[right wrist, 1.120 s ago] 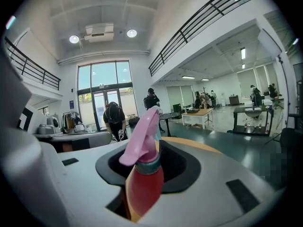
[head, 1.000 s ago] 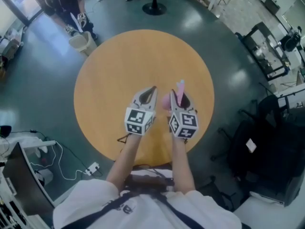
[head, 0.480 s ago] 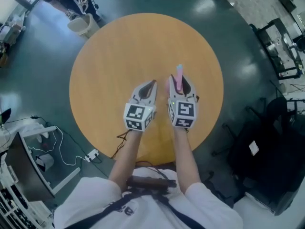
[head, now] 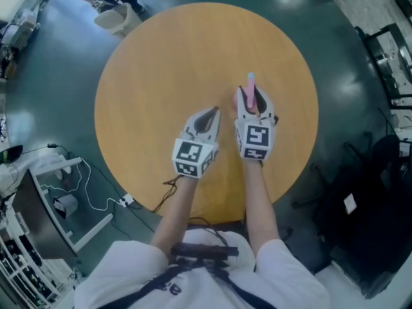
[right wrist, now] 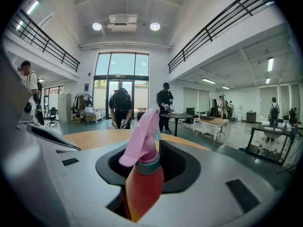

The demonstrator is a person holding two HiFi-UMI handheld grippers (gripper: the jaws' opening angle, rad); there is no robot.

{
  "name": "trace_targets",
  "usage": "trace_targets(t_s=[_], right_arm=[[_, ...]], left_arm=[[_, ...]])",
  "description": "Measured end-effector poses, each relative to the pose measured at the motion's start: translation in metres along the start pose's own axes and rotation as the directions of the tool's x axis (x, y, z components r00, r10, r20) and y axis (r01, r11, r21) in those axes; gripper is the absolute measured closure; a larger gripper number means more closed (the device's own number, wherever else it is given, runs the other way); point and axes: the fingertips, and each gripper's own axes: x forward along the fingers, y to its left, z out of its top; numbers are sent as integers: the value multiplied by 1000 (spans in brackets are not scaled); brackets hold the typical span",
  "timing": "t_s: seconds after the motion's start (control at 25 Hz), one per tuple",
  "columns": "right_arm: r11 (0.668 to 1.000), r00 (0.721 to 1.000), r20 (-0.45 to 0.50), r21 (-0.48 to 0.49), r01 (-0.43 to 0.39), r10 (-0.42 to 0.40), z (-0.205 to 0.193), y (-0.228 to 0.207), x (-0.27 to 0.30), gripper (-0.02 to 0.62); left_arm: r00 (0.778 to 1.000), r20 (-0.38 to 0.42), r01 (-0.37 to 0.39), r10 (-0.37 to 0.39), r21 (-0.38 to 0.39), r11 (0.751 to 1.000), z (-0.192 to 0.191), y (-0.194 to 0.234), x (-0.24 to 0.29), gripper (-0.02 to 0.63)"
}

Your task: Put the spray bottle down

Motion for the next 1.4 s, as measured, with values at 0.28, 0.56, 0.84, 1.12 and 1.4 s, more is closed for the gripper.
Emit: trace_targets(t_s=[0.28, 0.56, 0.84, 1.12, 1.4], right_arm=[[1000, 1000, -17, 25, -4, 4, -18, 0, 9, 433], [1000, 1000, 23, 31, -4, 3, -18, 2, 8, 430], [998, 1000, 26, 65, 12, -14, -20, -3, 11, 430], [999, 998, -47, 28, 42, -41, -31, -13, 11, 396], [992, 989, -92, 41, 122, -118, -39, -10, -16, 348]], left_arm=[[1000, -16, -1, 1, -10, 1000, -13, 1, 6, 595], [999, -33, -4, 4, -15, 1000, -21, 4, 6, 595], [999, -34, 0, 0, 16, 1000, -23, 1, 1, 595], [999, -30, 12, -12, 11, 1000, -23, 0, -20, 595], [1000, 0, 22, -22, 18, 1000, -13, 5, -59, 595]])
